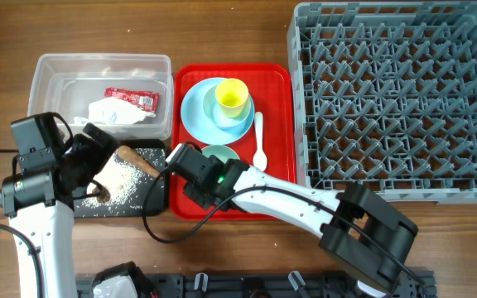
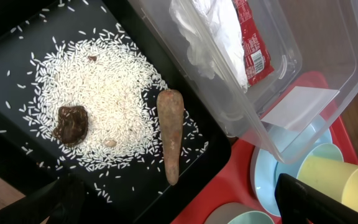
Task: Sort waste into correct bins and load items into the dishwasher rack
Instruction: 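Lift the green bowl and place it in the dish rack's back-left corner, then move the right gripper back and grasp the yellow cup on the plate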
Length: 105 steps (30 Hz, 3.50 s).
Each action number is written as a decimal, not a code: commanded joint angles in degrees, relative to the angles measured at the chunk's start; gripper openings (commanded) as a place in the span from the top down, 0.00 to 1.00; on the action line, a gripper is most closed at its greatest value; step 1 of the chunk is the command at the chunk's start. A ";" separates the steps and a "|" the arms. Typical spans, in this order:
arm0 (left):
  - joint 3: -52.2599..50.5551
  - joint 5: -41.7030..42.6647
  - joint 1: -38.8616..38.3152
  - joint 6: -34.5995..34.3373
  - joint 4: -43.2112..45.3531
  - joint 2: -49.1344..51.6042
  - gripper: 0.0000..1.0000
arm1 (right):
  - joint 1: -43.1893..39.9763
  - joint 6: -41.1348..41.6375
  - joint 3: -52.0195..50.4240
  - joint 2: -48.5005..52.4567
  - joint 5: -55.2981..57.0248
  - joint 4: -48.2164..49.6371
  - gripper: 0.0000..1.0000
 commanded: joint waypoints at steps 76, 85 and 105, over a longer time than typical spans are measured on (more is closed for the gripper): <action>0.07 0.68 0.26 0.02 0.15 -0.11 0.00 | -46.62 -1.66 8.70 -22.38 -1.20 -6.56 0.42; 0.07 0.68 0.26 0.02 0.17 -0.11 0.00 | -20.00 10.62 8.59 -11.30 -4.59 -6.45 0.32; 0.07 0.68 0.26 0.00 0.17 -0.11 0.00 | -14.21 -10.91 8.52 2.16 15.52 13.81 0.48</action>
